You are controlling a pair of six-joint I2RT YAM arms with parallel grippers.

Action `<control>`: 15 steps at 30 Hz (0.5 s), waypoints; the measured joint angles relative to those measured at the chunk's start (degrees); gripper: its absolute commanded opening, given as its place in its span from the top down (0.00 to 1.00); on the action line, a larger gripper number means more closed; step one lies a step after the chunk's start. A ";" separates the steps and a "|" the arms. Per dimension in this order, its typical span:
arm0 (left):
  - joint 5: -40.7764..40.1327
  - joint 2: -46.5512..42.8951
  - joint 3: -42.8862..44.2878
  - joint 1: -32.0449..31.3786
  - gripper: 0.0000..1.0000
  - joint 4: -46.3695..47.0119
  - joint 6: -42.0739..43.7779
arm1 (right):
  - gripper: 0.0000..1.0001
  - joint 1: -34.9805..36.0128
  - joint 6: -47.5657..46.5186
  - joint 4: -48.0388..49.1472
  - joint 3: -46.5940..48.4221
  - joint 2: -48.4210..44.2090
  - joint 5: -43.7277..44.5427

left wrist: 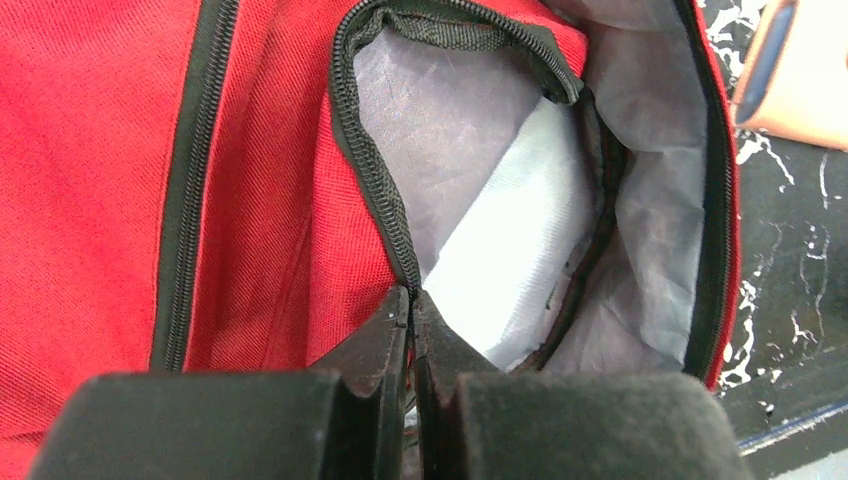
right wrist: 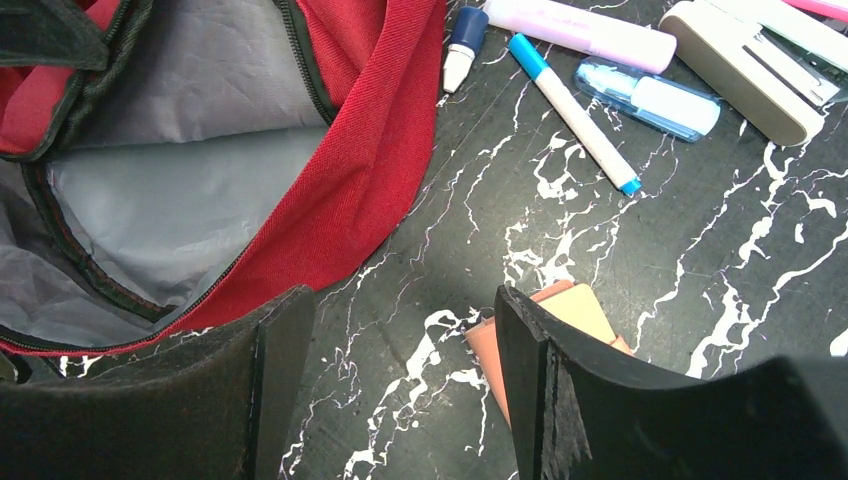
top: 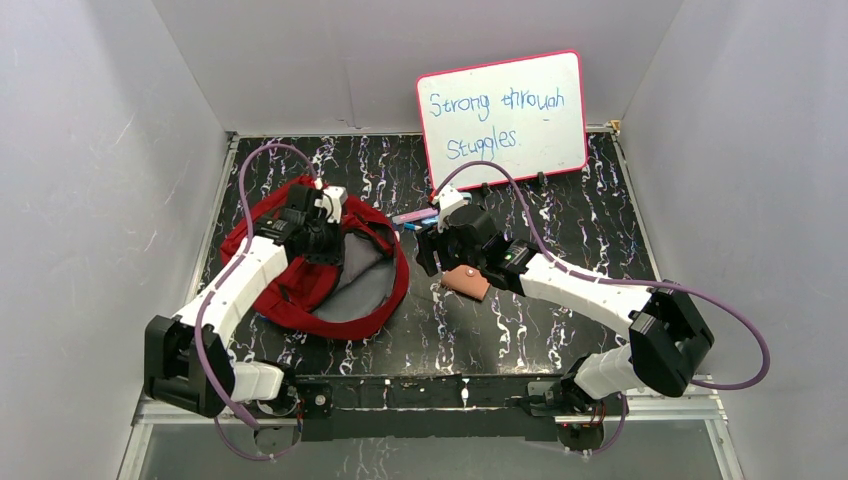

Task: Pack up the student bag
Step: Adjust the student bag at the center of the board.

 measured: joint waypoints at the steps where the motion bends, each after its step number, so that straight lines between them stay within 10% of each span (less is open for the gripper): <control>1: 0.48 -0.57 0.00 0.00 1.00 -0.46 -0.02 | 0.25 0.00 0.00 0.00 0.00 0.00 -0.02; 15: 11.30 -8.33 0.81 -0.92 1.00 -7.72 -1.68 | 0.25 0.00 0.02 0.09 0.00 0.04 -0.63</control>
